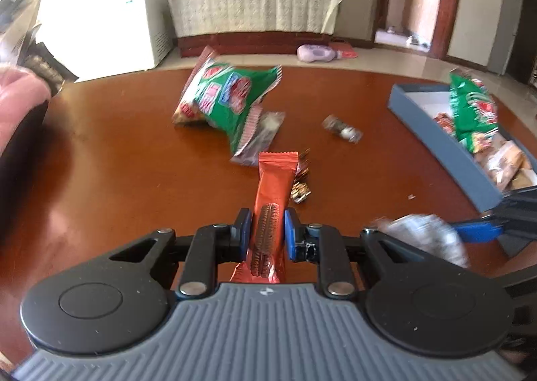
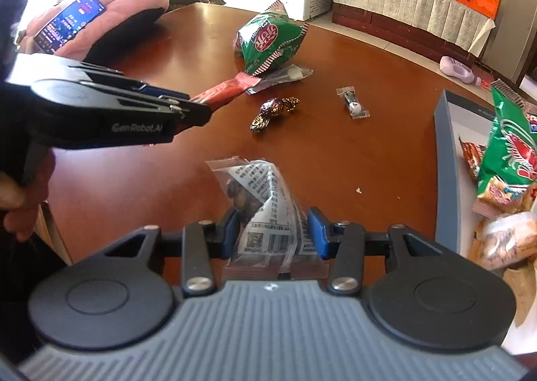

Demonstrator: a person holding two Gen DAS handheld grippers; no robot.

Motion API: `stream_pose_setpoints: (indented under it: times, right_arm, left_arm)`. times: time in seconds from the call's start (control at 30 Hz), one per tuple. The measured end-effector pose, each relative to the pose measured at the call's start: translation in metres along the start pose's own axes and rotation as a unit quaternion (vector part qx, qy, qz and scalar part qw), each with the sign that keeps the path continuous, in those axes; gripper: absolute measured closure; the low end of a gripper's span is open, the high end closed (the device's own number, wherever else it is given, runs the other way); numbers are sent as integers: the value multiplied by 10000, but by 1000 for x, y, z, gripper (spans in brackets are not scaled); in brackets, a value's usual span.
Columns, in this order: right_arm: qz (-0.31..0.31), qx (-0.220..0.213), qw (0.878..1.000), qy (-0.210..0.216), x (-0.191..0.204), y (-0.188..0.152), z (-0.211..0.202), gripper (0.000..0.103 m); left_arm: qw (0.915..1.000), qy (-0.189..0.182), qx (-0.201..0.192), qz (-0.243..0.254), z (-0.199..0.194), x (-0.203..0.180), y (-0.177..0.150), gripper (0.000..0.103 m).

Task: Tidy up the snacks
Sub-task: 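Carry orange-red bar in left gripper while right carries clear packet over box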

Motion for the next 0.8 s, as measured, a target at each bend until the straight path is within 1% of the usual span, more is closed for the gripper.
stream_pose_setpoints:
  times: [0.13,0.23,0.4,0.53,0.8]
  right_arm:
    - [147,-148,9998,-20,-14,1,-13,57]
    - [190,-266,9995,-2,-21,1,-23,57]
    - [243,-490,9985,15,-30,5,-39,58]
    - [364,-628,9974,-1,-42,7,-51,58]
    - [630,-818,9945,-193,-79,1,-76,60]
  left_arm:
    - [9999,31,74,-118,5,6,-3,78]
    - [9999,-90,-116,-35,-2,-4,4,78]
    - [9983,-371,-408,193,-13,-36,24,78]
    - [9950,-646,-630,431,-23,-67,42,78]
    - [9877,-1133,-845,672,-22,-123,71,78]
Point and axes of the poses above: each gripper's, at about its wrist camera, not at the fingertips, and z roughly the way its jaws point, x to its left, y to its top, the point moved 2 cm from there along z, roughly the way its jaws point, and after that the axes turned 15 degrees about z, right-handed, at the moved point
